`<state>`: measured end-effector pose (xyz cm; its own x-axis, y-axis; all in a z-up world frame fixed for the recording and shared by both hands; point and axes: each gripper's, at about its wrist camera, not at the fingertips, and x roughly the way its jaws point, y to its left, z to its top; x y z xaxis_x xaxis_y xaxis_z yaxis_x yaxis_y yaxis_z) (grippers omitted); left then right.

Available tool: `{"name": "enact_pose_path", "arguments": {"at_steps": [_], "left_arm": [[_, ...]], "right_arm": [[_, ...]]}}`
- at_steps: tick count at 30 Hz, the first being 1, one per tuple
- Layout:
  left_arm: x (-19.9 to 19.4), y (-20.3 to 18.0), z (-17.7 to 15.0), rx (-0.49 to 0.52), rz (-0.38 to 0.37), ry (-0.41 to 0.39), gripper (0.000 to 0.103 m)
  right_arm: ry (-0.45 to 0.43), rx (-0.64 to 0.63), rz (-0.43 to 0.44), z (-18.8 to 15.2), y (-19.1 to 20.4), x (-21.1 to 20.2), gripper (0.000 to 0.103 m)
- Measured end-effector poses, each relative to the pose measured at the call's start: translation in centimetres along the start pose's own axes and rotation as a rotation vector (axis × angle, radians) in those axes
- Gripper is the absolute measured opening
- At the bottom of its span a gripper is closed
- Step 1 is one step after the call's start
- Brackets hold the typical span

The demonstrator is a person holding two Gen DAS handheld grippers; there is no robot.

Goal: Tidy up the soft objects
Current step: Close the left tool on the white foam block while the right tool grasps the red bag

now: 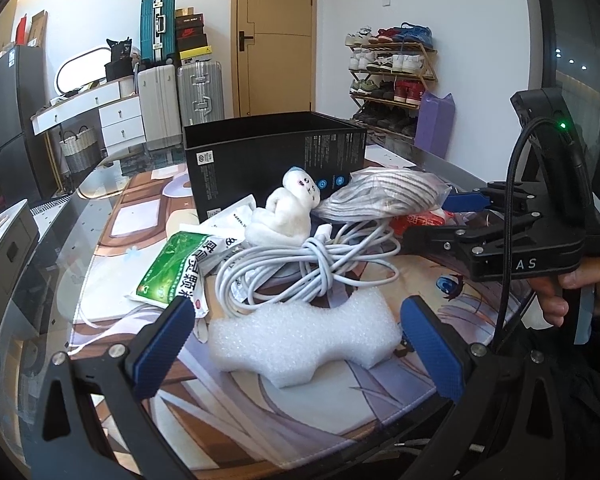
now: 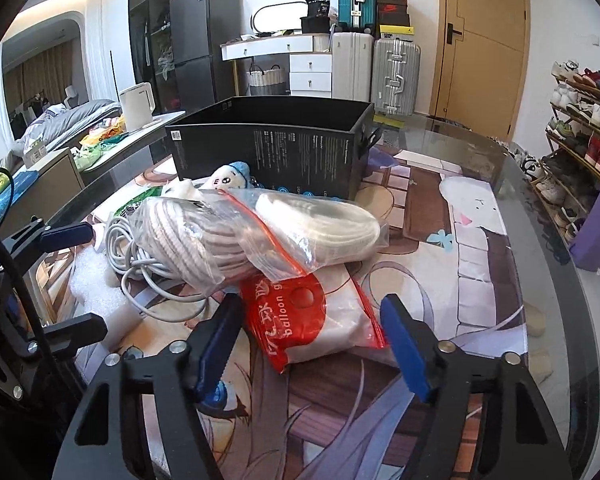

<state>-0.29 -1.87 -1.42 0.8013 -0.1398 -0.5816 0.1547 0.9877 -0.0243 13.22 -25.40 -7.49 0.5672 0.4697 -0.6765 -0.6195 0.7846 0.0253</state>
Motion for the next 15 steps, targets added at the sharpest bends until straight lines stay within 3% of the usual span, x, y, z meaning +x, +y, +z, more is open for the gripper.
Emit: {"name": "enact_pose_path", "arguments": {"at_steps": [5, 15], "left_arm": [[0.1, -0.2, 0.0, 0.007, -0.006, 0.005, 0.103], [0.1, -0.5, -0.1, 0.017, -0.013, 0.011, 0.103]], "right_arm": [[-0.008, -0.02, -0.005, -0.4, 0.2, -0.3, 0.06], [-0.022, 0.027, -0.026, -2.1, -0.9, -2.1, 0.06]]}}
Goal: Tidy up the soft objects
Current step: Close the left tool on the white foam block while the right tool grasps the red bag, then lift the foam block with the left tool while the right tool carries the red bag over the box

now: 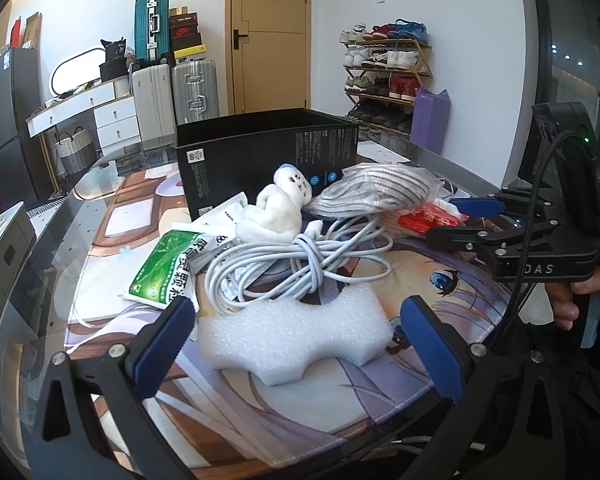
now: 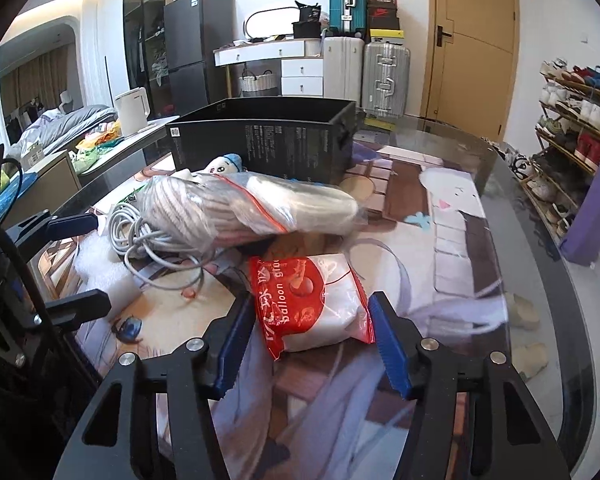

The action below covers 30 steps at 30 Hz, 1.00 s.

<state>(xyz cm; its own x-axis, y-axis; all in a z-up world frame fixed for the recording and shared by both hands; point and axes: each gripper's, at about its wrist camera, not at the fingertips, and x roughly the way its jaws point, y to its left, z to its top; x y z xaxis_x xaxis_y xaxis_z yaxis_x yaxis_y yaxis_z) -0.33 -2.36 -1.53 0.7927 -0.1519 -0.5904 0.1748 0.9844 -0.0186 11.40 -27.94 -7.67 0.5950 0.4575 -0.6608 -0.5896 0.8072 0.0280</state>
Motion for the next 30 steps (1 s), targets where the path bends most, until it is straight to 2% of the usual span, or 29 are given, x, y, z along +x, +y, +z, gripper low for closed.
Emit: {"name": "enact_pose_path", "arguments": {"at_steps": [11, 12, 13, 30], "left_arm": [[1.2, -0.2, -0.4, 0.012, 0.014, 0.047, 0.101], [1.1, -0.2, -0.4, 0.011, 0.009, 0.043, 0.098], [1.0, -0.1, -0.4, 0.01, 0.004, 0.037, 0.092], [-0.5, 1.1, 0.2, -0.039, -0.011, -0.044, 0.091]], "right_arm": [[-0.014, 0.003, -0.001, -0.7, -0.2, -0.5, 0.06], [-0.016, 0.003, 0.0, -0.7, -0.2, -0.6, 0.06], [-0.016, 0.003, 0.001, -0.7, -0.2, -0.5, 0.06], [-0.036, -0.006, -0.008, -1.0, -0.3, -1.9, 0.059]]}}
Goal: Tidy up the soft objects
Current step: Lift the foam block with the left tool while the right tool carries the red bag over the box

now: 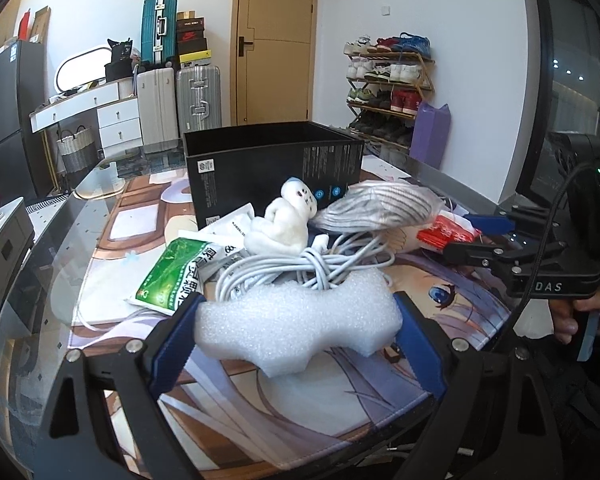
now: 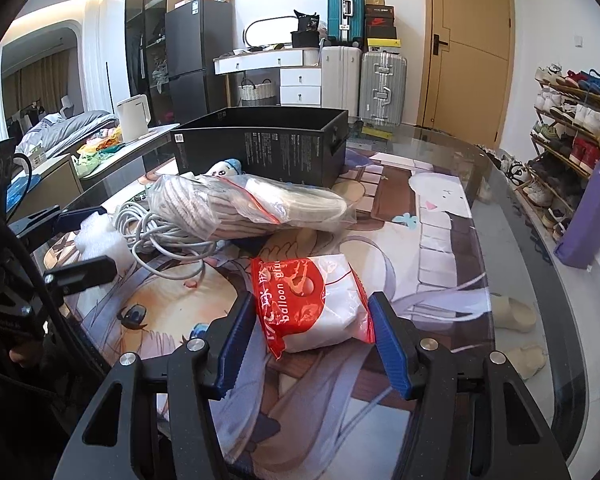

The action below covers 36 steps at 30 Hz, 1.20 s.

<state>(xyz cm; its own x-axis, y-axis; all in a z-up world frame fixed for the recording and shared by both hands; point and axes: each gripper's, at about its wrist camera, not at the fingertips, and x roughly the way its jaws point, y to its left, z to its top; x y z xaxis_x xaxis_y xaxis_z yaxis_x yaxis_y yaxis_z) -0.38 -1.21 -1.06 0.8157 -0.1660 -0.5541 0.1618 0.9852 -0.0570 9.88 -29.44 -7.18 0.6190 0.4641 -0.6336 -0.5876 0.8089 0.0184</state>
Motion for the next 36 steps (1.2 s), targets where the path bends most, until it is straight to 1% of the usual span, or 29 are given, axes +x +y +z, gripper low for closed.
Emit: {"name": "enact_pose_path", "arguments": {"at_steps": [5, 12, 20, 24, 30, 36], "left_arm": [[-0.4, 0.4, 0.3, -0.015, -0.002, -0.014, 0.091], [-1.1, 0.8, 0.9, -0.032, 0.013, -0.039, 0.091], [-1.7, 2.1, 1.7, -0.072, 0.059, -0.076, 0.091], [-1.9, 2.4, 2.2, -0.085, 0.077, -0.089, 0.091], [-2.3, 2.7, 3.3, -0.088, 0.095, -0.119, 0.091], [-2.3, 2.9, 4.3, -0.085, 0.112, -0.132, 0.091]], "right_arm": [[-0.018, 0.009, -0.014, -0.3, -0.5, -1.2, 0.059], [-0.06, -0.001, -0.031, 0.1, -0.6, -2.7, 0.059], [-0.078, 0.013, -0.05, -0.1, -1.2, -4.1, 0.059], [-0.105, 0.021, -0.063, 0.0, -1.7, -5.2, 0.059], [-0.163, 0.013, -0.063, 1.1, -1.6, -6.8, 0.059], [-0.203, 0.002, -0.038, 2.6, -1.4, -7.4, 0.059]]}}
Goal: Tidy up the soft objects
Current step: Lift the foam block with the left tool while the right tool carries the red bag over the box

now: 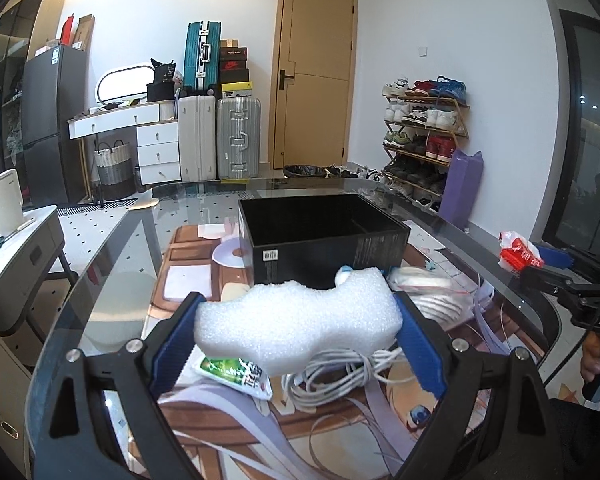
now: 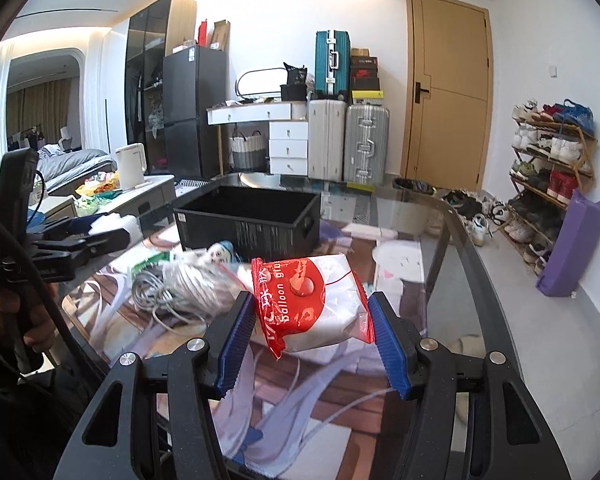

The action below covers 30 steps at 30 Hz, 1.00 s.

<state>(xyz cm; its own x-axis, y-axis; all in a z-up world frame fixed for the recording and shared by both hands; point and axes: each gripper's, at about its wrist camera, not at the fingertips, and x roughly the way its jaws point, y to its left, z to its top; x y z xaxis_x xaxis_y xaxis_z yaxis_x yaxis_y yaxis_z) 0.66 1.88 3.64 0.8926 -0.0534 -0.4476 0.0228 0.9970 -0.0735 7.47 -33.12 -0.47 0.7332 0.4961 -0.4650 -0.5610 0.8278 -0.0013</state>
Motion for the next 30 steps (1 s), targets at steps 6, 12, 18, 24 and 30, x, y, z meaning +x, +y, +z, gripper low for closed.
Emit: {"name": "enact_pose_path", "arguments": {"at_steps": [6, 12, 18, 24, 30], "left_arm": [[0.4, -0.1, 1.0, 0.01, 0.009, -0.011, 0.091], [0.6, 0.0, 2.1, 0.016, 0.004, -0.023, 0.091], [1.1, 0.4, 2.8, 0.006, 0.008, -0.031, 0.091], [2.0, 0.9, 4.0, -0.012, 0.016, -0.043, 0.091], [2.9, 1.3, 5.3, -0.008, 0.025, -0.053, 0.091]], "right_arm": [[-0.032, -0.008, 0.039, 2.2, 0.5, 0.6, 0.059], [-0.047, -0.035, 0.072, 4.1, 1.6, 1.7, 0.059], [-0.045, -0.022, 0.097, 5.1, 2.0, 3.5, 0.059], [-0.046, -0.018, 0.105, 6.5, 2.1, 4.9, 0.059], [-0.041, -0.008, 0.12, 7.7, 1.8, 6.3, 0.059]]}}
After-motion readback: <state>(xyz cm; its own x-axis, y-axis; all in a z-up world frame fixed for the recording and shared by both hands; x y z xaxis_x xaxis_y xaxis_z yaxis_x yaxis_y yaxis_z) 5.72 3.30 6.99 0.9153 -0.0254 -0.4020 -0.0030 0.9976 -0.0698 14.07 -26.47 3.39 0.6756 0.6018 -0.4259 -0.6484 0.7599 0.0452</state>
